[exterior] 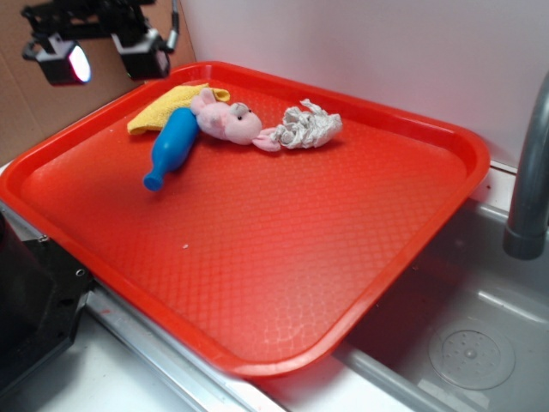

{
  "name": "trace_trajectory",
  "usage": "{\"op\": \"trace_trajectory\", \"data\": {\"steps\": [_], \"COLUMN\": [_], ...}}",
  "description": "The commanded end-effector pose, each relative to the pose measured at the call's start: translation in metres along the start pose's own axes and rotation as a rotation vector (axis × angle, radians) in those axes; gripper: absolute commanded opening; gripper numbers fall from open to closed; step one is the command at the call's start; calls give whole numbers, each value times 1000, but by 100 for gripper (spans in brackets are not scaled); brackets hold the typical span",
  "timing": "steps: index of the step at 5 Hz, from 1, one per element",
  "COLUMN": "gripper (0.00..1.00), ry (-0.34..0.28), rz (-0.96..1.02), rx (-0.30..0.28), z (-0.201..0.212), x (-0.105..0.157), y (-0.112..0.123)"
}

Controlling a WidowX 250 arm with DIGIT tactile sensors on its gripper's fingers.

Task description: Grab the blue bottle.

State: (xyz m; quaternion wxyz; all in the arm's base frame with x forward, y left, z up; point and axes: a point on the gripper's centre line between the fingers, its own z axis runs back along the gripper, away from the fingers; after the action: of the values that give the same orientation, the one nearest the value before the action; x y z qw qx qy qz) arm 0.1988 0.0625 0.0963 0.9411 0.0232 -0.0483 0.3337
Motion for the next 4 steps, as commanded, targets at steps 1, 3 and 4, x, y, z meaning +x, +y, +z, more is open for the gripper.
{"op": "trace_trajectory", "data": {"steps": [1, 3, 4], "gripper": [100, 100, 0], "ry": [-11, 70, 69], "rz": [-5, -92, -86], "rx": [18, -38, -53], "z": [-36, -65, -67], "x": [17, 27, 31], "y": [-8, -13, -14]}}
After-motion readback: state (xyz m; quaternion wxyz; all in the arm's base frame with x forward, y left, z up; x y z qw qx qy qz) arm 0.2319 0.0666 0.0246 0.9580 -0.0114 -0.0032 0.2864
